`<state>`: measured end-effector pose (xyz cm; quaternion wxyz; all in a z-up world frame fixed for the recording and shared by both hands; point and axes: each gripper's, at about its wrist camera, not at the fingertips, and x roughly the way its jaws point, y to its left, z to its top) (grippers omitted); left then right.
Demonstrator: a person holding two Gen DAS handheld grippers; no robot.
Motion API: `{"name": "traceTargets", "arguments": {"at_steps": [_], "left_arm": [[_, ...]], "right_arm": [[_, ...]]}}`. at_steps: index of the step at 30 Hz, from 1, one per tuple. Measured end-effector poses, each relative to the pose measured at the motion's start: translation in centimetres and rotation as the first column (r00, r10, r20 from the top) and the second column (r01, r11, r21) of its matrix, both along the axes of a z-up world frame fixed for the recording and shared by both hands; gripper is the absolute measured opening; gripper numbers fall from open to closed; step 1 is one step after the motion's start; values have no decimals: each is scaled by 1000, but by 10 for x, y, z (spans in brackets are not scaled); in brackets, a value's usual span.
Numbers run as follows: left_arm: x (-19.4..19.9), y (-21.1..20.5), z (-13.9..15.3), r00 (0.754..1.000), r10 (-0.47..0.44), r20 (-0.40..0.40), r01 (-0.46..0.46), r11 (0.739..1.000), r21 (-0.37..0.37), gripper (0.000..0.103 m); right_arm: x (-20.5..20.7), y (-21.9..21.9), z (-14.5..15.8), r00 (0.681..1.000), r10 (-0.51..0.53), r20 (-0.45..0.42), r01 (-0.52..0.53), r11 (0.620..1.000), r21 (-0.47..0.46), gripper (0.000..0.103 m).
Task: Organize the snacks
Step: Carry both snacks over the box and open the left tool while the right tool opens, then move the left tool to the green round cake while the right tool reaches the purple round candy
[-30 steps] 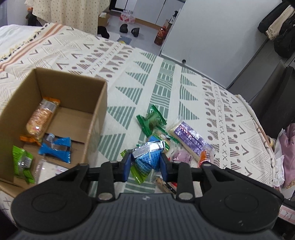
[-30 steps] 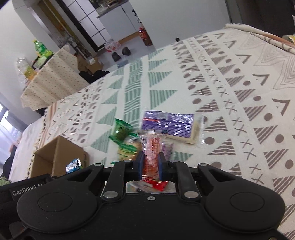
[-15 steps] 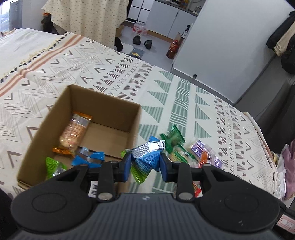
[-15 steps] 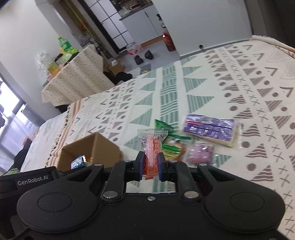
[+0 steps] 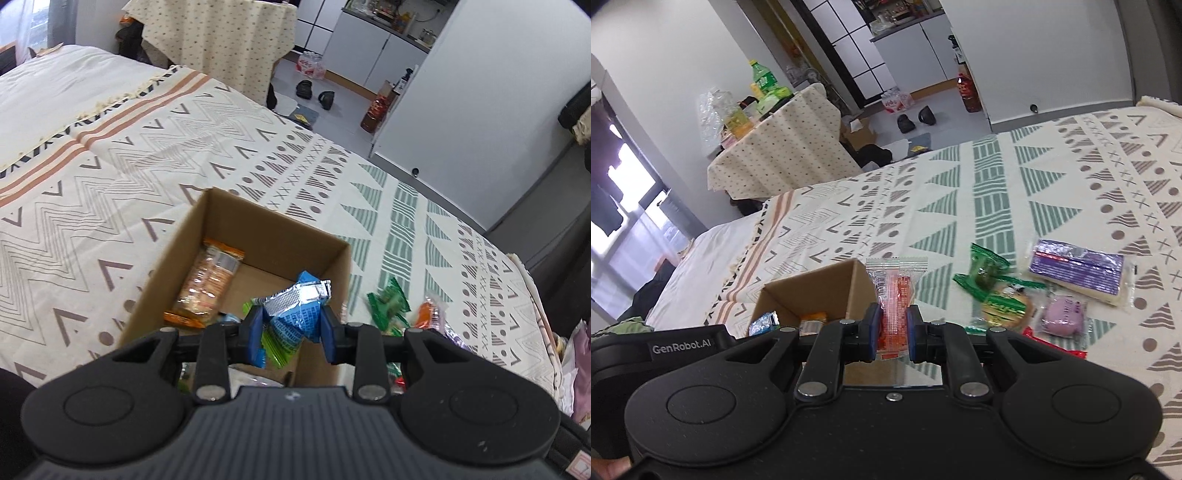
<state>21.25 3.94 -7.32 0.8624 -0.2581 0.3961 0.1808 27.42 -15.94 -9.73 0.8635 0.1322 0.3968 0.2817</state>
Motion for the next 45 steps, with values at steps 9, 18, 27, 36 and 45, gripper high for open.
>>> {"name": "traceTargets", "arguments": {"at_steps": [9, 18, 27, 36, 45], "left_arm": [[-6, 27, -6, 998, 50, -40, -50, 999, -8, 39], [-14, 46, -7, 995, 85, -49, -86, 996, -11, 60], [-15, 49, -8, 993, 93, -78, -93, 996, 6, 79], [-10, 34, -3, 995, 50, -83, -48, 999, 25, 90], [-2, 7, 10, 999, -45, -26, 45, 999, 7, 102]], "right_arm": [[-8, 23, 7, 998, 53, 30, -53, 998, 18, 15], [-14, 46, 2, 994, 101, 30, -102, 995, 23, 21], [-10, 32, 2, 999, 45, 16, -45, 999, 4, 30], [-4, -3, -3, 999, -14, -34, 13, 1000, -17, 43], [3, -41, -3, 996, -87, -33, 86, 996, -21, 70]]}}
